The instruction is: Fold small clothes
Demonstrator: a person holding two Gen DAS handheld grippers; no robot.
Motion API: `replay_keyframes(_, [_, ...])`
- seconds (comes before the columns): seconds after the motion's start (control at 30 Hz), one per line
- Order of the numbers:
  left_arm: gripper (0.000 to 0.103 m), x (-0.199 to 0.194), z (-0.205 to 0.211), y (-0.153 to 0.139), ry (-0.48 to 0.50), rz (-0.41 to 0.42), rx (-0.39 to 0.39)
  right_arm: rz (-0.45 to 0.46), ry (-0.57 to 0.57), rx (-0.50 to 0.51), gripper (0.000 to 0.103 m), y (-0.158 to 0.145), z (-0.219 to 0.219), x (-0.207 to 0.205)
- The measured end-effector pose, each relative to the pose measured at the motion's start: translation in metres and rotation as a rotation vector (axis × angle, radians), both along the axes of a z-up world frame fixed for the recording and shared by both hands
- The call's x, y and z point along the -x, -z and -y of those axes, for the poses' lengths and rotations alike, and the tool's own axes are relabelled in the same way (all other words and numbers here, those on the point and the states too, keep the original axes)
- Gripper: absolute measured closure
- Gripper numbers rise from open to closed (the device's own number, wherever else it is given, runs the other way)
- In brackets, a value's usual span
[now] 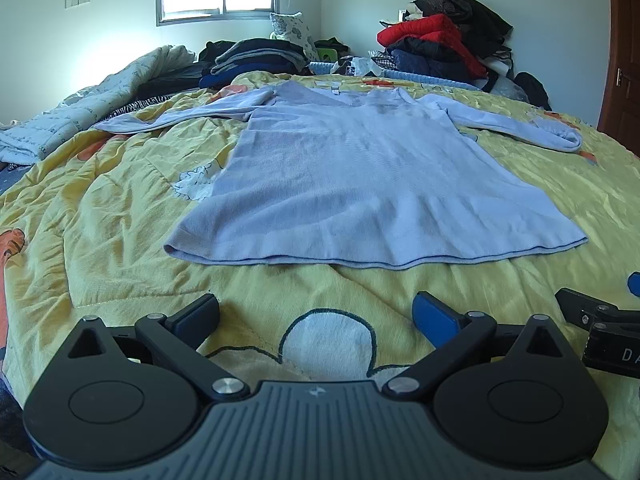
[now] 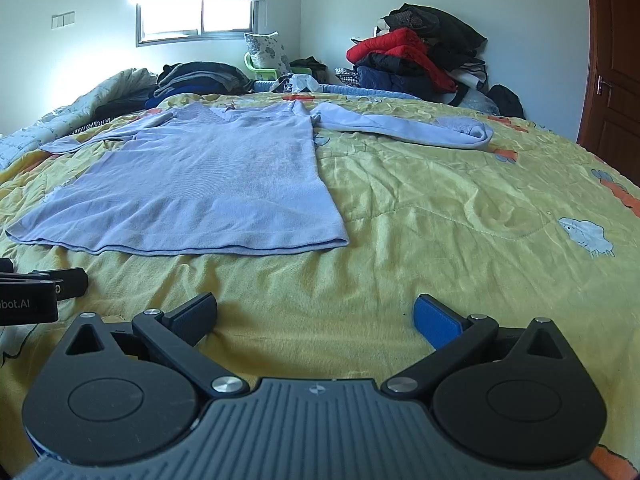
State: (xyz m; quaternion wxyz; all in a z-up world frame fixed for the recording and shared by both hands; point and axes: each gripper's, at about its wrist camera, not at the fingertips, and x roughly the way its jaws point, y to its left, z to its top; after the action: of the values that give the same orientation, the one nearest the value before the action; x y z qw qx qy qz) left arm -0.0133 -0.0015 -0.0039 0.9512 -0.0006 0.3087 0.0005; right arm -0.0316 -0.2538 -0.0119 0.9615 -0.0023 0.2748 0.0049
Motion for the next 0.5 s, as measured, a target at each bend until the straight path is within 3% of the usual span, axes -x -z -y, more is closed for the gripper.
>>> replay_keyframes(0.5, [0.0,0.0003,0.0002,0.0002,-0.001,0.001,0.001,0.005,-0.001,0.0,0.001,0.0006,0.0001,0.0005])
